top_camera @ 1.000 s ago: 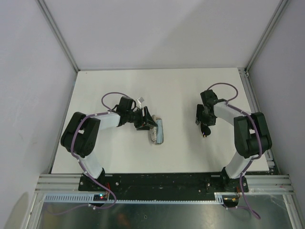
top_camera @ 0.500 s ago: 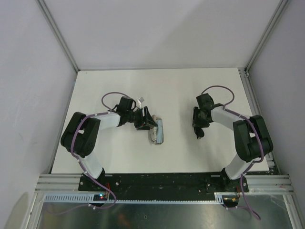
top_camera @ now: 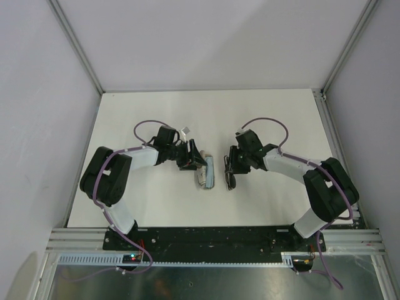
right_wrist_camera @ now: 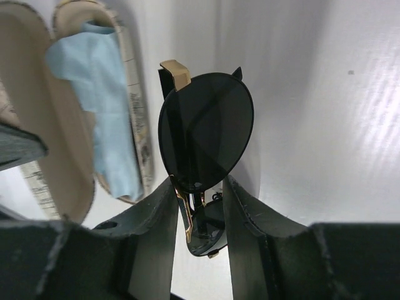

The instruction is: Organize the sunglasses

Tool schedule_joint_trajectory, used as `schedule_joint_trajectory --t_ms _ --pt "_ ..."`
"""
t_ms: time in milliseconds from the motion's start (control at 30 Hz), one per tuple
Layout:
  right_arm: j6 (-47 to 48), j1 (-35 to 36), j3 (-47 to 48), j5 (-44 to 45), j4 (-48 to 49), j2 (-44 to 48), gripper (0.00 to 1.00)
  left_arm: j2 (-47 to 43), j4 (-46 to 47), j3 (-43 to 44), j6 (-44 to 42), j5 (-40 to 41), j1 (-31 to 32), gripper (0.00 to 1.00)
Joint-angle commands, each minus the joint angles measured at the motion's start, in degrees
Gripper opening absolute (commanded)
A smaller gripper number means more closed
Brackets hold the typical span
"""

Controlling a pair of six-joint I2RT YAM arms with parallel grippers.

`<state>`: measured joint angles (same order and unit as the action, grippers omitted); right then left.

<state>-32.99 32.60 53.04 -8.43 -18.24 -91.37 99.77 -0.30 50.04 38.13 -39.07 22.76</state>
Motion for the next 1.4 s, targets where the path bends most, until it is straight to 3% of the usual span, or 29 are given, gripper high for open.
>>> schedule_joint_trajectory --t_ms 0,700,1367 --pt "-5.43 1.05 -0.48 -5.55 7.61 -0.45 0.37 1.39 -3.71 0.32 -2.14 5.24 0.31 0.5" --pt "-14.66 2.4 -0.2 -17.18 22.24 -6.76 0.38 1.75 -3.66 0.65 -1.74 6.02 0.9 0.49" --pt "-17.67 1.45 0.95 -17.62 21.77 -8.2 0.37 0.8 -1.85 0.25 0.59 3.03 0.88 0.49"
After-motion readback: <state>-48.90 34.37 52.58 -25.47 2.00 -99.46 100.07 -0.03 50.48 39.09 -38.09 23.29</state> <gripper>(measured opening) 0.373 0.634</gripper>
